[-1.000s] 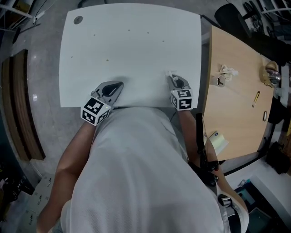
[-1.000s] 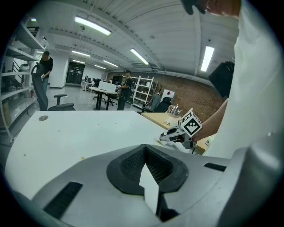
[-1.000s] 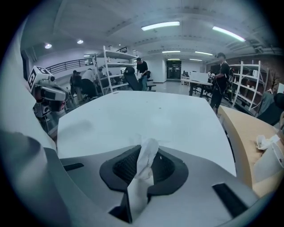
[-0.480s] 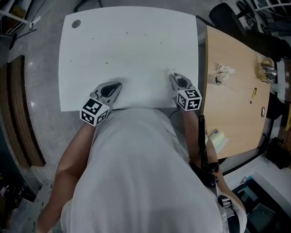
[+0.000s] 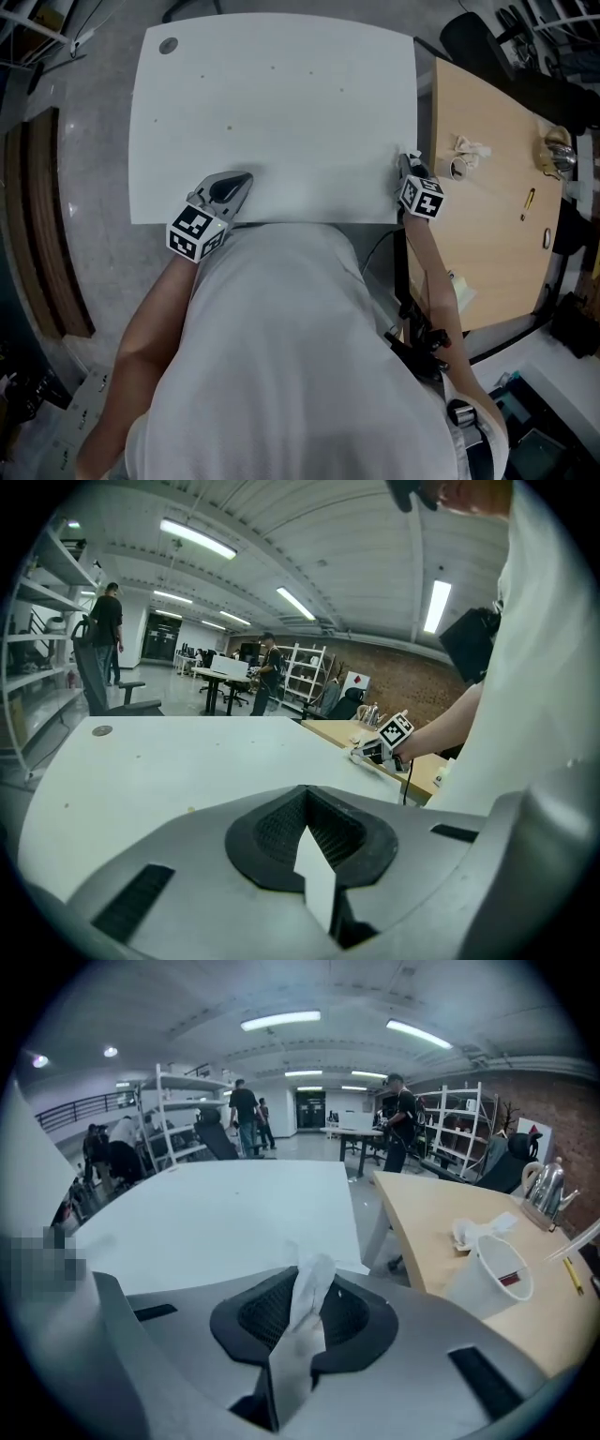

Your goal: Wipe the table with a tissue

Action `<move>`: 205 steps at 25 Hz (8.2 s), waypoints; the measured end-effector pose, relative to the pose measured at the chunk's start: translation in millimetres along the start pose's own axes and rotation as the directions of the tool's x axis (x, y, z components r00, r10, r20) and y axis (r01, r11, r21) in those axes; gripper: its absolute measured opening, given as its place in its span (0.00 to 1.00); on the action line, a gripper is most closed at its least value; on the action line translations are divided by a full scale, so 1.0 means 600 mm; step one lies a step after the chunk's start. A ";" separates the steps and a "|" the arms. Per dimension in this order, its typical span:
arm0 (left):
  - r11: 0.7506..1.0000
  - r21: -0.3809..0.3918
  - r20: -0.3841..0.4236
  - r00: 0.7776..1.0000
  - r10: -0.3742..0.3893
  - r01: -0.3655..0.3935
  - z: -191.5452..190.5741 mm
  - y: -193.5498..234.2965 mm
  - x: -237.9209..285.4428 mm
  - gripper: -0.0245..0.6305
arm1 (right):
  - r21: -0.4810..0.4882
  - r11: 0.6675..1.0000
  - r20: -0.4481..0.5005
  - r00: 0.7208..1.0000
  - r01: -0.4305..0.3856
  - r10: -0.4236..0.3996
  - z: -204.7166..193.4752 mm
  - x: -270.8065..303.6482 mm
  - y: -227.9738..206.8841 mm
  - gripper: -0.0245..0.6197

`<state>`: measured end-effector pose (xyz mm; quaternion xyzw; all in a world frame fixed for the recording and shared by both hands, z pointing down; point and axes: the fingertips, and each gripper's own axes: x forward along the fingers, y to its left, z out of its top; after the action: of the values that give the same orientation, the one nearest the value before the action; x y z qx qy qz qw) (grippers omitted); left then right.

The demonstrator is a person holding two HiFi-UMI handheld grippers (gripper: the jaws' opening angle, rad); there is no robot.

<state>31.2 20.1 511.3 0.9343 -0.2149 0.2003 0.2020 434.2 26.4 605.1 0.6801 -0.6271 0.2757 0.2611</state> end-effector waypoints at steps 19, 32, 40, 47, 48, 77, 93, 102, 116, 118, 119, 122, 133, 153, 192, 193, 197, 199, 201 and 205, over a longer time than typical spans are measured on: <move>0.998 0.013 0.007 0.998 -0.068 0.068 -0.003 0.005 -0.011 0.04 | -0.357 0.879 -0.037 0.945 -0.316 0.325 -0.047 -0.031 0.328 0.13; 0.990 0.068 -0.013 0.992 -0.127 0.127 -0.012 0.018 -0.033 0.04 | -0.279 0.947 -0.061 0.987 -0.160 0.149 -0.059 -0.034 0.168 0.13; 0.993 0.048 -0.062 0.993 -0.105 0.108 -0.044 0.029 -0.063 0.04 | 0.170 0.960 -0.014 0.975 0.221 -0.222 -0.066 -0.048 -0.010 0.13; 0.992 0.039 -0.039 0.992 -0.118 0.120 -0.038 0.018 -0.051 0.04 | -0.100 0.991 0.012 0.996 -0.092 0.093 -0.028 -0.009 0.211 0.13; 0.992 0.038 -0.036 0.992 -0.121 0.122 -0.037 0.015 -0.049 0.04 | -0.144 0.978 0.006 0.988 -0.154 0.156 -0.028 -0.009 0.252 0.13; 0.992 -0.077 -0.003 0.994 0.105 -0.105 -0.002 0.030 -0.050 0.04 | -0.139 0.945 0.061 0.949 -0.298 0.308 0.146 0.101 0.213 0.13; 0.976 -0.129 -0.031 0.984 0.173 -0.176 -0.021 0.037 -0.048 0.04 | -0.145 0.948 0.064 0.953 -0.283 0.295 0.214 0.196 0.169 0.13; 0.957 -0.172 -0.038 0.972 0.231 -0.234 -0.035 0.043 -0.058 0.04 | -0.324 0.921 0.066 0.965 -0.218 0.252 0.210 0.216 0.202 0.11; 0.952 -0.158 -0.044 0.965 0.259 -0.263 -0.035 0.038 -0.072 0.04 | -0.579 0.778 0.014 0.951 -0.244 0.309 0.206 0.209 0.251 0.08; 0.952 -0.156 -0.043 0.965 0.259 -0.262 -0.033 0.039 -0.071 0.04 | -0.570 0.792 0.034 0.957 -0.217 0.287 0.210 0.208 0.242 0.10; 0.953 -0.155 -0.042 0.965 0.257 -0.261 -0.032 0.039 -0.070 0.04 | -0.557 0.804 0.041 0.960 -0.208 0.277 0.211 0.208 0.236 0.16; 0.955 -0.151 -0.041 0.967 0.250 -0.253 -0.030 0.035 -0.066 0.04 | -0.510 0.841 0.067 0.966 -0.180 0.248 0.218 0.203 0.220 0.30; 0.954 -0.159 -0.039 0.967 0.250 -0.253 -0.034 0.039 -0.070 0.04 | -0.143 0.953 0.001 0.963 -0.266 0.268 0.198 0.235 0.189 0.33; 0.948 -0.179 -0.037 0.964 0.262 -0.264 -0.041 0.040 -0.080 0.04 | -0.424 0.869 -0.052 0.965 -0.255 0.258 0.208 0.241 0.227 0.23; 0.946 -0.155 -0.032 0.958 0.284 -0.285 -0.030 0.011 -0.070 0.04 | -0.614 0.668 -0.104 0.882 -0.421 0.460 0.128 0.155 0.445 0.22; 0.946 -0.152 -0.031 0.958 0.285 -0.286 -0.028 0.010 -0.070 0.04 | -0.637 0.635 -0.120 0.869 -0.438 0.480 0.118 0.145 0.461 0.22; 0.945 -0.145 -0.028 0.956 0.291 -0.292 -0.021 0.008 -0.071 0.04 | -0.643 0.476 -0.256 0.755 -0.599 0.604 0.072 0.103 0.509 0.22; 0.944 -0.145 -0.028 0.955 0.296 -0.297 -0.022 0.008 -0.075 0.04 | -0.583 0.444 -0.290 0.685 -0.680 0.669 0.068 0.086 0.515 0.22; 0.942 -0.149 -0.028 0.953 0.301 -0.302 -0.023 0.011 -0.077 0.04 | -0.525 0.500 -0.234 0.682 -0.688 0.693 0.088 0.084 0.498 0.22; 0.943 -0.150 -0.026 0.955 0.296 -0.296 -0.024 0.012 -0.070 0.04 | -0.443 0.670 -0.107 0.777 -0.596 0.620 0.133 0.121 0.416 0.22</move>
<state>-11.2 34.5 506.1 0.8729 -0.3672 0.2127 0.2407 193.7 -100.4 601.7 0.3589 -0.8702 0.1745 0.2888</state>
